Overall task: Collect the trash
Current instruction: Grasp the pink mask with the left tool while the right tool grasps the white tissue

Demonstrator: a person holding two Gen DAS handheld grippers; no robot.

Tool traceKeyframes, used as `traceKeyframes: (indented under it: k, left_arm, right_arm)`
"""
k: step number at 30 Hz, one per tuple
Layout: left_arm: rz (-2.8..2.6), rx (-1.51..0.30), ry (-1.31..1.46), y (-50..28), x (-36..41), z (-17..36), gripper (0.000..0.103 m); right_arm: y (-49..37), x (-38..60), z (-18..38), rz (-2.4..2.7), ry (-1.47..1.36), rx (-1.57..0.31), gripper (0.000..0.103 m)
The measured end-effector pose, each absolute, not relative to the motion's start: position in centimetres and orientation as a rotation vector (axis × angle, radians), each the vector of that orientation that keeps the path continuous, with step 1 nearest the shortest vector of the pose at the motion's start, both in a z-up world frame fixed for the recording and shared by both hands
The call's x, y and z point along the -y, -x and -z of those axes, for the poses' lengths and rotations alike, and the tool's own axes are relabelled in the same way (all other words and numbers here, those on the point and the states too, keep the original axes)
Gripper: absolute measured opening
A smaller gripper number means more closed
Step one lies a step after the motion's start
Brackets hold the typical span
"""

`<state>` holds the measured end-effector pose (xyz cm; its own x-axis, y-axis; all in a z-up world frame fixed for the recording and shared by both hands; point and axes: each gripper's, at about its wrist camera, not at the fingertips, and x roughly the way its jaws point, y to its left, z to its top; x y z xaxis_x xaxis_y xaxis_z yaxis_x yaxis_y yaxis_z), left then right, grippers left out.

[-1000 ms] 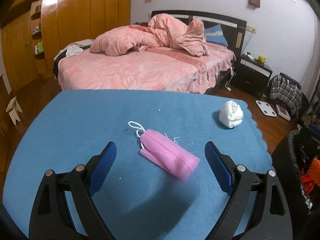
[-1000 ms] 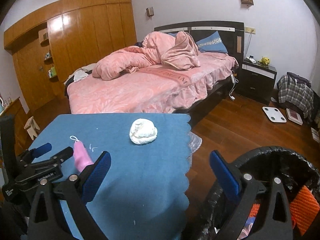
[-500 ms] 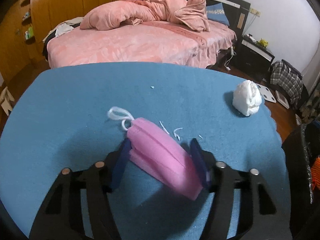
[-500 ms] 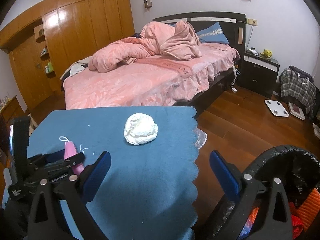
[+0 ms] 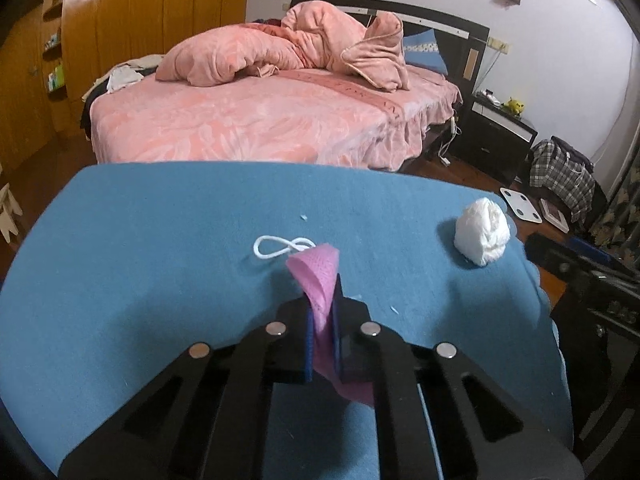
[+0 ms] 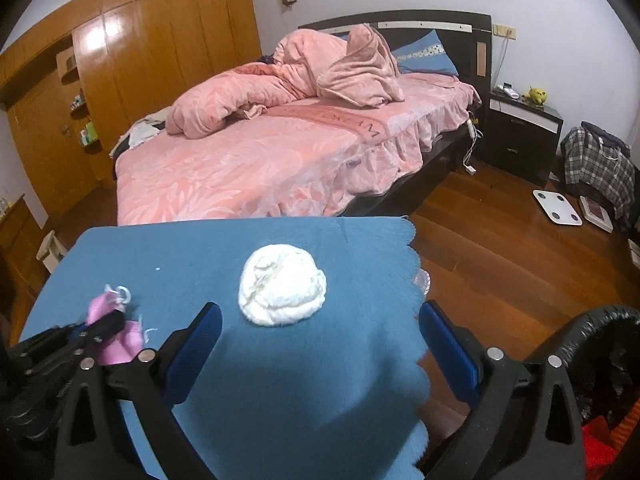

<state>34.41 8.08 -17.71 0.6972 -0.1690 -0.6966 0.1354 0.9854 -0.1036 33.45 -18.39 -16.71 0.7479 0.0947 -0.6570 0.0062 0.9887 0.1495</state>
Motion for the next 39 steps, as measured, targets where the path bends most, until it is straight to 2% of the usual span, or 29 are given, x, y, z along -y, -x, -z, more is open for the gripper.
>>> traceKeyframes:
  k: [9, 12, 15, 20, 22, 31, 33, 39]
  left_arm:
    - [0.137, -0.779, 0.044, -35.9, -9.5, 17.6, 0.006]
    - [0.134, -0.784, 0.049, -36.2, -9.7, 17.8, 0.006]
    - [0.135, -0.79, 0.048, -36.4, -9.8, 18.0, 0.006]
    - [0.128, -0.801, 0.062, -36.5, -10.2, 18.2, 0.006]
    - [0.128, -0.808, 0.065, -36.6, -10.2, 18.3, 0.006]
    - [0.128, -0.846, 0.034, -37.1, -9.6, 18.8, 0.008]
    - [0.13, -0.85, 0.034, -37.2, -9.6, 18.8, 0.009]
    - [0.155, -0.794, 0.064, -35.6, -9.7, 17.0, 0.009]
  right_arm:
    - [-37.0, 17.4, 18.5, -0.05, -0.138, -0.785, 0.096]
    - [-37.7, 16.7, 18.6, -0.063, -0.119, -0.793, 0.091]
    - [-38.3, 16.1, 19.0, -0.075, -0.105, -0.812, 0.083]
    - [-38.6, 15.6, 19.6, -0.103, -0.096, -0.839, 0.053]
    - [-38.6, 15.4, 19.7, -0.106, -0.092, -0.839, 0.05]
    - [-38.8, 14.7, 20.0, -0.083, -0.051, -0.857, 0.048]
    - [-38.6, 14.7, 19.7, -0.092, -0.07, -0.858, 0.044]
    - [-35.6, 15.7, 16.7, -0.143, -0.137, -0.774, 0.043]
